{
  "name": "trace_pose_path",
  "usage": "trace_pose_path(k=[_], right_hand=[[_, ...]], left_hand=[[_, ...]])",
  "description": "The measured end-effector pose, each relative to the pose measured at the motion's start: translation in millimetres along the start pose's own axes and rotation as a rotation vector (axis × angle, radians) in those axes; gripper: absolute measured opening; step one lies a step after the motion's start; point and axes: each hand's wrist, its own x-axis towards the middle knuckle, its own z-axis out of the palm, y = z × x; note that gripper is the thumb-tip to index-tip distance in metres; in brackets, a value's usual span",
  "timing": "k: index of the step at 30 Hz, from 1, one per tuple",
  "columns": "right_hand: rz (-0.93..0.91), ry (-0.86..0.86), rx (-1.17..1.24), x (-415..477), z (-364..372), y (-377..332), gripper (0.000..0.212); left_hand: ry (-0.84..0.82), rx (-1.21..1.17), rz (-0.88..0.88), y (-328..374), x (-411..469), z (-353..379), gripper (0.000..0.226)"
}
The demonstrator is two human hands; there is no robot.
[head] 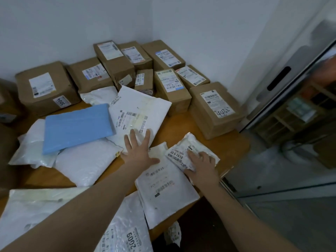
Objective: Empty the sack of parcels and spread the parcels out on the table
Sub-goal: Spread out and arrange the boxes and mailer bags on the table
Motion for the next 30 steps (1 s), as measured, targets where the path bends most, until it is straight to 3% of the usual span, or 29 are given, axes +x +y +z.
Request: trace_pose_path(k=[4, 7, 12, 15, 18, 22, 25, 30], right_hand=[[0.028, 0.061, 0.057, 31, -10, -18, 0.060], [-0.017, 0.199, -0.101, 25, -10, -37, 0.059], [-0.356, 0.024, -0.183, -16, 21, -42, 0.055], [-0.327, -0.084, -0.219, -21, 19, -25, 0.059], [-0.330, -0.150, -0.180, -20, 19, -6, 0.081], [-0.262, -0.213, -0.168, -31, 18, -5, 0.067], [-0.200, -0.177, -0.109, -27, 23, -6, 0.079], [-0.194, -0.145, -0.170, -22, 20, 0, 0.082]], left_hand=[[-0.037, -0.003, -0.015, 5, 3, 4, 0.126], [-0.050, 0.008, -0.040, 4, 6, 1, 0.127], [0.073, 0.052, 0.006, 8, 21, -8, 0.087], [0.006, 0.135, 0.019, 8, 30, -12, 0.088], [-0.080, 0.202, 0.034, 7, 28, -9, 0.093], [-0.082, 0.223, 0.030, 5, 16, 0, 0.092], [-0.114, 0.245, 0.027, -5, 9, 6, 0.079], [-0.117, 0.245, 0.055, -9, -2, 2, 0.064]])
